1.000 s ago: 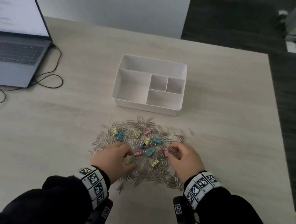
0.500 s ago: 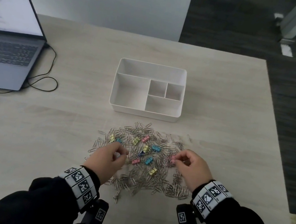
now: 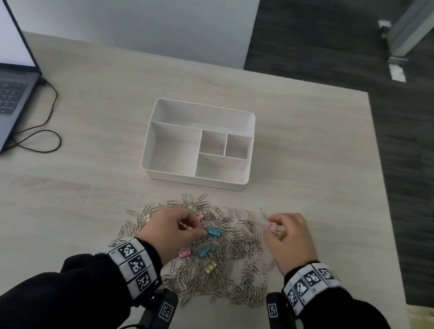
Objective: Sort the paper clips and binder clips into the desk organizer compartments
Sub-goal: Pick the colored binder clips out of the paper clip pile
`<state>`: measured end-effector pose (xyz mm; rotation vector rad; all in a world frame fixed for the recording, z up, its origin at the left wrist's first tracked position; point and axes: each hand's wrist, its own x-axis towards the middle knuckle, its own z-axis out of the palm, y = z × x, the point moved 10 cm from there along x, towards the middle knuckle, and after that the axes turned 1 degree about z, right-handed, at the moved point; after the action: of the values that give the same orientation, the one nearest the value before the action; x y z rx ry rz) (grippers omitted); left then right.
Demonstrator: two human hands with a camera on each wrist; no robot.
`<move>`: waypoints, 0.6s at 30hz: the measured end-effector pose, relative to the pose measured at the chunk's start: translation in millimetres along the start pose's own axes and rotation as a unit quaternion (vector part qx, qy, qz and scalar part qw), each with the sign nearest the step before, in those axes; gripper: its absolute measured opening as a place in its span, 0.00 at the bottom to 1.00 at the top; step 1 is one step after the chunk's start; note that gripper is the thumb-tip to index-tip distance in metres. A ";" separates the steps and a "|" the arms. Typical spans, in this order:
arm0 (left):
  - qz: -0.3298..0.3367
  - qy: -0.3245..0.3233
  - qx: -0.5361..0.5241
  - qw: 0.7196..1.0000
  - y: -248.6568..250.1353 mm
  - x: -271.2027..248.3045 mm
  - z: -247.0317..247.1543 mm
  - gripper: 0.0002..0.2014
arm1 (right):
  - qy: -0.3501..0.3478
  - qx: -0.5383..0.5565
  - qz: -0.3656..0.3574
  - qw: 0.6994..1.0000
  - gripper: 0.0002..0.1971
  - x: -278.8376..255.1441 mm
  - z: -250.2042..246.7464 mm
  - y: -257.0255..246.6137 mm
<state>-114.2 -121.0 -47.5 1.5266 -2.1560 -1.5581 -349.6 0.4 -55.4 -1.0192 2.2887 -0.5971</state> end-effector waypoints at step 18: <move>0.089 -0.080 0.271 0.955 5.4 18.5 12.4 0.43 | -0.081 -0.077 -0.006 0.994 0.13 -5.3 6.8 28.7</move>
<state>-134.0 -126.3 -57.9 1.2918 -2.8960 -1.1183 -357.3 21.0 -75.8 -1.1122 2.2123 -0.3336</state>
